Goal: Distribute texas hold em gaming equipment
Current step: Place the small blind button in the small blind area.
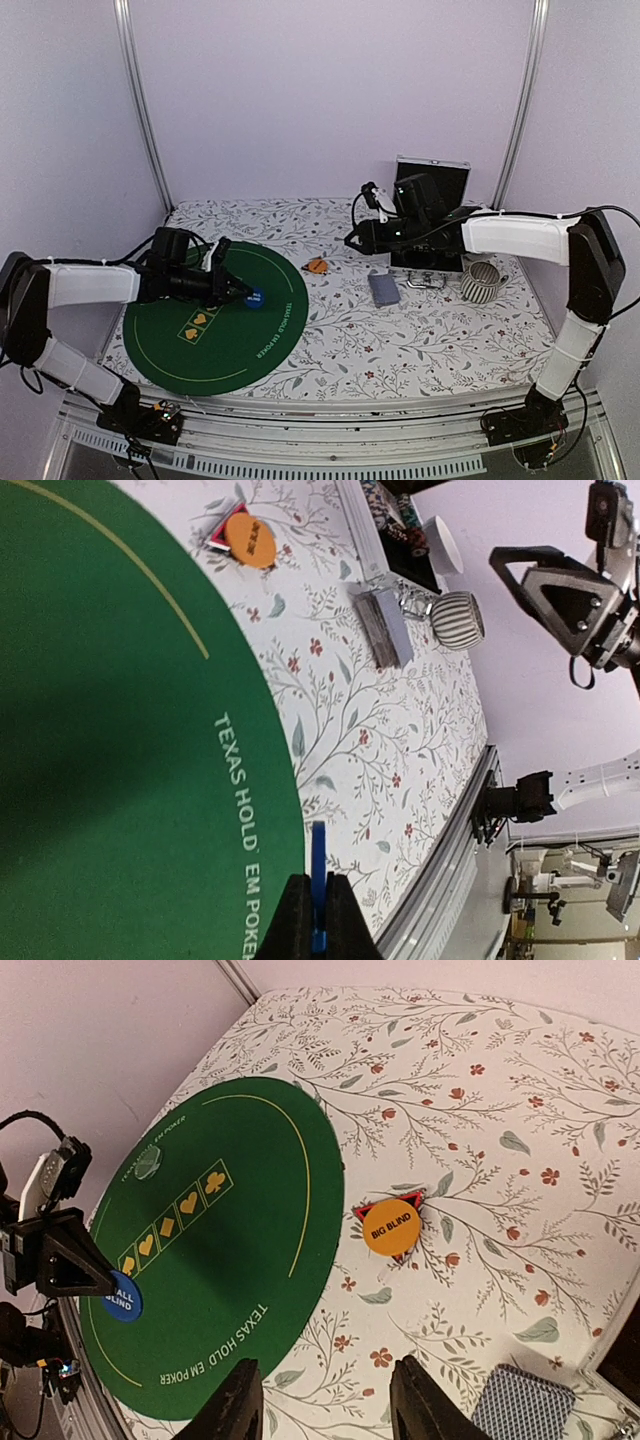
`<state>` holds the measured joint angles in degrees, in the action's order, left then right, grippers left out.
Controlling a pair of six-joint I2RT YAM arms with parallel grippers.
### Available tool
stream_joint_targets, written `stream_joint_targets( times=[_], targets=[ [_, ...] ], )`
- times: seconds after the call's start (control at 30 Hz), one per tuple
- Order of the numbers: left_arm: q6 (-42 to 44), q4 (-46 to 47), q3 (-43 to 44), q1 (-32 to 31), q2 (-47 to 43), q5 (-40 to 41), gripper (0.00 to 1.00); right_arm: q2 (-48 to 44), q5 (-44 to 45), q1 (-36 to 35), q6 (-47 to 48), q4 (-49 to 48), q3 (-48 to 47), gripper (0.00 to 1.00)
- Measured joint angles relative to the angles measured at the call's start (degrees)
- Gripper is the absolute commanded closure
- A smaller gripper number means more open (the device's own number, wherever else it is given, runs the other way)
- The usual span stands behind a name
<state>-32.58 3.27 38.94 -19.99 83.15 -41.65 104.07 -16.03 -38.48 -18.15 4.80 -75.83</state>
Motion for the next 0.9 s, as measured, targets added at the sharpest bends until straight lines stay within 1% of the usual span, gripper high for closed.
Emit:
stream_joint_targets(
  times=[0.07, 0.23, 0.37, 0.5, 0.6, 0.7, 0.9],
  targets=[
    [-0.7, -2.0, -4.4, 0.0, -6.1, 2.2, 1.0, -3.5, 0.9, -0.2, 0.6, 1.1, 2.5, 0.51],
    [-1.6, -7.1, -8.2, 0.0, -14.6, 5.9, 1.0, -9.5, 2.9, -0.9, 1.9, 3.2, 8.0, 0.48],
    [-2.0, -9.4, -10.1, 0.2, -17.0, 7.5, 1.0, -10.6, 4.4, -2.2, 2.8, 5.5, 9.6, 0.46],
    [-1.9, -9.9, -9.4, 1.1, -14.1, 7.9, 1.0, -11.9, 6.2, -3.4, 3.5, 7.9, 10.4, 0.46],
    [-1.2, -9.8, -5.1, 2.1, -8.1, 7.6, 1.0, -14.1, 7.4, -3.9, 4.0, 9.2, 11.0, 0.45],
    [-0.4, -7.8, -0.7, 2.3, -1.2, 7.0, 1.0, -17.0, 8.9, -3.9, 4.1, 9.7, 12.1, 0.45],
    [0.0, -6.5, -2.7, 1.7, 1.5, 5.2, 1.0, -19.9, 10.9, -4.0, 4.0, 10.4, 14.1, 0.45]
  ],
)
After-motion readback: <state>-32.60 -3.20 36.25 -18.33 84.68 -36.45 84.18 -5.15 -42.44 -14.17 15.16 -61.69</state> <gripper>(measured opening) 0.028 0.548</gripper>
